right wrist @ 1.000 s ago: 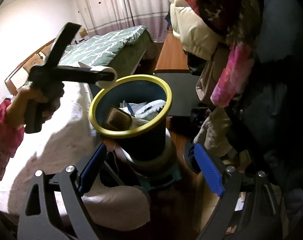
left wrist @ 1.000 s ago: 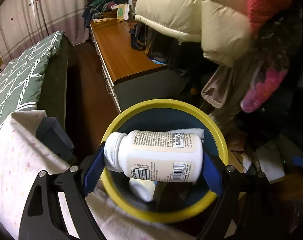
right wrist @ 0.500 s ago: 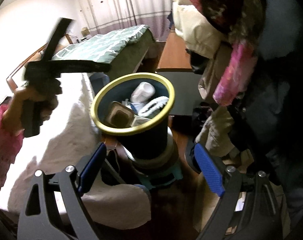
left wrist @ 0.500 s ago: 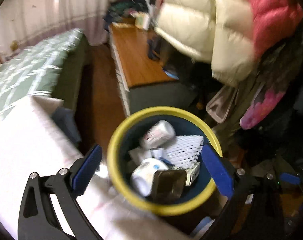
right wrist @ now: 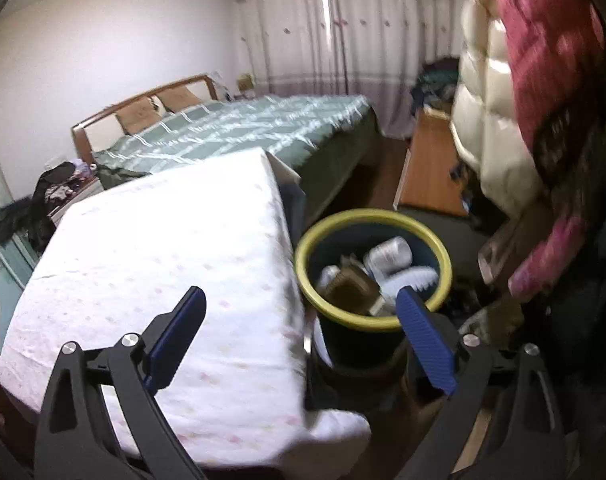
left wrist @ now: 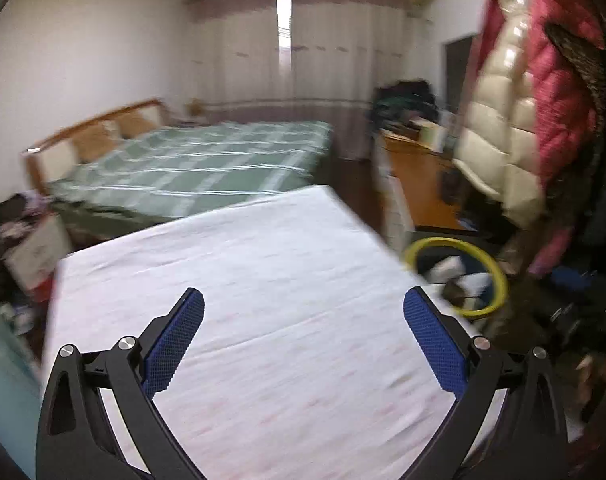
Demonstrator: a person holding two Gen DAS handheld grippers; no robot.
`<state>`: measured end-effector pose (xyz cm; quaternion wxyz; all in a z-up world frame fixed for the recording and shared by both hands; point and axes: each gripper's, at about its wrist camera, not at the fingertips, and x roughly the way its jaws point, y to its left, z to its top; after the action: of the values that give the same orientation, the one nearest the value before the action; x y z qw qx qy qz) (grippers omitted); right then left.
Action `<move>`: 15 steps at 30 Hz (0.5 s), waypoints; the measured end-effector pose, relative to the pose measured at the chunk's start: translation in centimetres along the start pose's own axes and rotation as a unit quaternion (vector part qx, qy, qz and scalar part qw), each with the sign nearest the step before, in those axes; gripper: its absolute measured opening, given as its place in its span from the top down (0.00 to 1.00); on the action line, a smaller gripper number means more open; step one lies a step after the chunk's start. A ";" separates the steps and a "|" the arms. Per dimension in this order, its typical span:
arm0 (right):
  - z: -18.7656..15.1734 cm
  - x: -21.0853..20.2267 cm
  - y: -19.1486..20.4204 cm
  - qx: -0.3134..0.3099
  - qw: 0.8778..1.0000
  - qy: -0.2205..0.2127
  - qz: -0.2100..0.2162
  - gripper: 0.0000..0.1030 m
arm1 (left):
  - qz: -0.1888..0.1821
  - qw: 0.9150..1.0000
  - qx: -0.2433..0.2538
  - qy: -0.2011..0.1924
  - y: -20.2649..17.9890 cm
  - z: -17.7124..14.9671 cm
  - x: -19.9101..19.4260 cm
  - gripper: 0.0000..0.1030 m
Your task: Collect trash
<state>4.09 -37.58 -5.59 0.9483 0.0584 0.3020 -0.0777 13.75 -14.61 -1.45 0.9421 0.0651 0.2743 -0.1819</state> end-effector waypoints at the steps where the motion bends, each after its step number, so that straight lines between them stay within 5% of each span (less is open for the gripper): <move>1: 0.2 -0.3 0.5 -0.004 1.000 -0.005 0.002 0.11 | 0.014 1.000 -0.013 -0.002 1.1 -0.6 -0.9 0.05; 10: 0.3 -4.2 3.4 -0.042 0.998 -0.050 0.002 0.06 | 0.116 0.986 -0.111 -0.036 8.6 -7.2 -9.3 0.04; 15: -0.6 -6.6 3.9 -0.040 0.997 -0.066 -0.004 0.06 | 0.100 0.984 -0.139 -0.053 9.8 -8.7 -12.2 0.05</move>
<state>-0.88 -32.87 -2.01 0.9675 0.0133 0.2417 -0.0733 3.58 0.17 -1.97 0.9686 -0.0486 0.2386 -0.0497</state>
